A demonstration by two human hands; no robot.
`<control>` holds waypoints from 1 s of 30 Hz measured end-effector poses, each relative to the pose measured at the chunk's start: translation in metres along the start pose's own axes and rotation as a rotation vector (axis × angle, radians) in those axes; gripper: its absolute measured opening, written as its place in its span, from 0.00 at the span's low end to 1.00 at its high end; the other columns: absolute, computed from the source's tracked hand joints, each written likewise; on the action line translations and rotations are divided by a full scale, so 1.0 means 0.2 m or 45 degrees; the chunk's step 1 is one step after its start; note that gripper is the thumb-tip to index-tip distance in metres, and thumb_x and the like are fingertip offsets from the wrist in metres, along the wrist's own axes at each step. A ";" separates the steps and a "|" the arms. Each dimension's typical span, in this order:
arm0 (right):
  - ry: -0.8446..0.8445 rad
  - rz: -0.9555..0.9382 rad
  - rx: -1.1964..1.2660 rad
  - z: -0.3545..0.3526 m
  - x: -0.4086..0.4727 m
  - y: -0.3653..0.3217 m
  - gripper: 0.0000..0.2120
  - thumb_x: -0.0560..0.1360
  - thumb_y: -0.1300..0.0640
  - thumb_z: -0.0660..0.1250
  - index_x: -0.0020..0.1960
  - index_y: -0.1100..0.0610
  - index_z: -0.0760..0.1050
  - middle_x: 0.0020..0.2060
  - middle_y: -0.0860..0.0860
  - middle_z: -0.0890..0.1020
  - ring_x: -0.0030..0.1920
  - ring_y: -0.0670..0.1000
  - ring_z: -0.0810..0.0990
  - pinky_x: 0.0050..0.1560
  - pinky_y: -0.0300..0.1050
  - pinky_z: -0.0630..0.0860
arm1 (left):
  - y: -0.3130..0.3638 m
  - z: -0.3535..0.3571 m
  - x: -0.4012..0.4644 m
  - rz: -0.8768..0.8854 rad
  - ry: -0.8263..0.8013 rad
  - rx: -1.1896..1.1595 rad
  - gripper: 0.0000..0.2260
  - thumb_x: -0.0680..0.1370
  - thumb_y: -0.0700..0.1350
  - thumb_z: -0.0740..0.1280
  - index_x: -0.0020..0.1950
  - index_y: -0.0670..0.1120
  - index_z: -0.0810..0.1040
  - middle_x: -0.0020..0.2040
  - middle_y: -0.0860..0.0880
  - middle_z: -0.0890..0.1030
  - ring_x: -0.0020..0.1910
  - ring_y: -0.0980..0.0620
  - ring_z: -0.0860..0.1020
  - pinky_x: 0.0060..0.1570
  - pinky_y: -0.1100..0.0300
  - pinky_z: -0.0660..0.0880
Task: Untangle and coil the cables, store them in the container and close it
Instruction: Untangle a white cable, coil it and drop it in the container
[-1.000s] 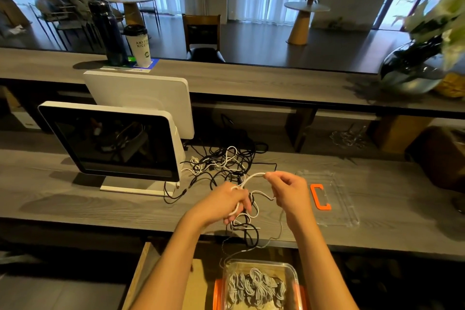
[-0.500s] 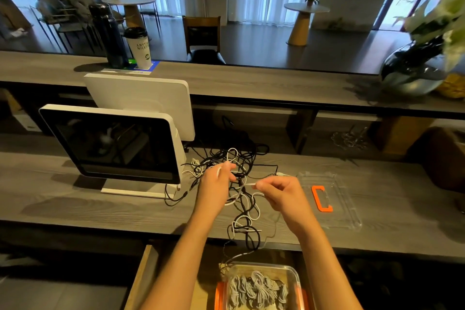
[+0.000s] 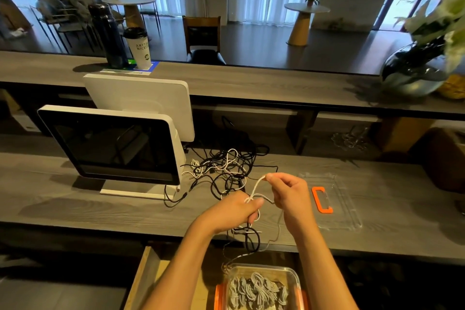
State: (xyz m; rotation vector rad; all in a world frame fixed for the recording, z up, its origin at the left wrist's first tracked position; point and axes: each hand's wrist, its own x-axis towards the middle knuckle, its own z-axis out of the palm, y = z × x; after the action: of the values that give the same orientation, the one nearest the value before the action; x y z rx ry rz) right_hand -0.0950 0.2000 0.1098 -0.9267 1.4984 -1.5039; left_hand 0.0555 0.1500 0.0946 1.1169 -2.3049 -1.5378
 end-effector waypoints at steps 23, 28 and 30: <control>-0.581 -0.115 -0.311 -0.03 -0.01 -0.01 0.07 0.79 0.65 0.66 0.48 0.59 0.83 0.31 0.42 0.79 0.32 0.38 0.74 0.33 0.30 0.69 | -0.01 -0.17 -0.03 -0.017 1.263 -0.431 0.18 0.85 0.51 0.55 0.45 0.46 0.80 0.30 0.50 0.73 0.28 0.55 0.71 0.29 0.62 0.68; -0.493 -0.243 -0.324 0.02 -0.02 -0.03 0.07 0.79 0.61 0.66 0.48 0.58 0.84 0.33 0.47 0.80 0.34 0.41 0.75 0.38 0.34 0.71 | 0.01 -0.10 0.02 -0.156 0.694 0.148 0.19 0.82 0.58 0.61 0.38 0.47 0.77 0.31 0.48 0.76 0.31 0.51 0.74 0.35 0.57 0.70; -0.451 -0.249 -0.328 0.02 -0.02 -0.03 0.08 0.79 0.62 0.67 0.47 0.57 0.85 0.35 0.48 0.82 0.37 0.43 0.77 0.41 0.36 0.74 | 0.01 -0.06 0.03 -0.171 0.529 0.135 0.23 0.82 0.62 0.55 0.39 0.49 0.79 0.30 0.52 0.75 0.31 0.54 0.74 0.35 0.58 0.69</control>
State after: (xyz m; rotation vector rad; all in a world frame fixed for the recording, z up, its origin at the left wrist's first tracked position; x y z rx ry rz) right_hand -0.0898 0.2007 0.1158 -1.4462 1.3875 -1.2127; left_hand 0.0567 0.1386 0.1002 1.4819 -2.0806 -1.0974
